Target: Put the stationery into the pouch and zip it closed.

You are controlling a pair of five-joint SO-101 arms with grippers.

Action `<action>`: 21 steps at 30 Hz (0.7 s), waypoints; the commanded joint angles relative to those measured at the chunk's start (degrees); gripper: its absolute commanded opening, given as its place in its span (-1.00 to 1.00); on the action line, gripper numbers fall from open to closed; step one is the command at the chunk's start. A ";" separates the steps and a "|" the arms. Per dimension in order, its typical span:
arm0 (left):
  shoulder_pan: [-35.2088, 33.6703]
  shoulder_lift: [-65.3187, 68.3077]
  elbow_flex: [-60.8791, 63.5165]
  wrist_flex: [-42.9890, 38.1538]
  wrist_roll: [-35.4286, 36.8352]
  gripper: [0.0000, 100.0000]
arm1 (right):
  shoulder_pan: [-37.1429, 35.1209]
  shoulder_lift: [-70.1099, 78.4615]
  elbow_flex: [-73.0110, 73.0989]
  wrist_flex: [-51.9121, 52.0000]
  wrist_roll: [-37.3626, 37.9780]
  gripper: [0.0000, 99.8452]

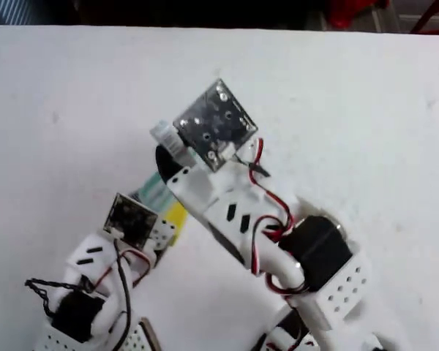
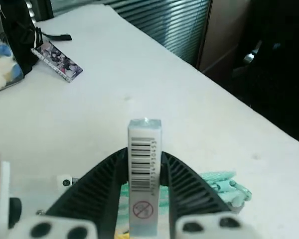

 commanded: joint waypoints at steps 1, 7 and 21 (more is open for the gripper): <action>-0.57 0.48 -2.29 -0.70 0.70 -0.69 | -0.48 -5.41 10.37 -12.88 0.18 -0.97; -0.92 0.48 -2.29 -0.70 1.32 -0.65 | -5.49 -6.64 13.10 -18.33 0.62 -0.97; -4.62 0.48 -2.46 -0.79 7.91 -0.54 | -3.65 -8.66 16.97 -18.42 0.26 -0.97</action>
